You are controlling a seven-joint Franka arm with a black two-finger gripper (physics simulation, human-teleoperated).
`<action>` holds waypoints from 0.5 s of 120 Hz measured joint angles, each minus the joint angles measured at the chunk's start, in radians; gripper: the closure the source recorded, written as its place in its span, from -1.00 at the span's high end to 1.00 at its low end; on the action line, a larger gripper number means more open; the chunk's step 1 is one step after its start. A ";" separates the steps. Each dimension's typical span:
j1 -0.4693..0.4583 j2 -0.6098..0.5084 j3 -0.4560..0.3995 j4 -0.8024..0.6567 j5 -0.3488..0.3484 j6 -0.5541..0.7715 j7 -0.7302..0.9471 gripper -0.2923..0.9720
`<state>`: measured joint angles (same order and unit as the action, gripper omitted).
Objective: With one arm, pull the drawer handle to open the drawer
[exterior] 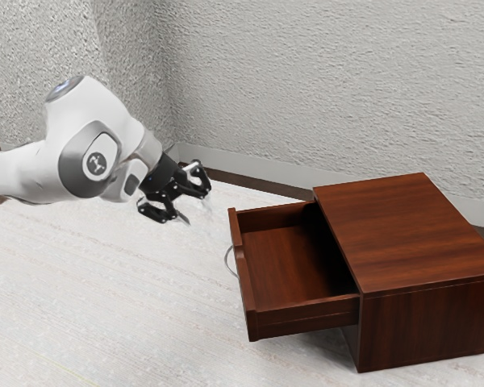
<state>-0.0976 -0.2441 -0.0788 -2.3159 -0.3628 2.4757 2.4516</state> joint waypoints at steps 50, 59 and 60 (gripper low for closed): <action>0.073 0.316 0.031 0.766 0.464 -0.772 -0.520 0.40; 0.110 0.317 0.036 0.771 0.470 -0.828 -0.632 0.44; 0.114 0.316 0.037 0.771 0.470 -0.833 -0.644 0.44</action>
<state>0.0161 0.0723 -0.0423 -1.5449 0.1077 1.6427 1.8080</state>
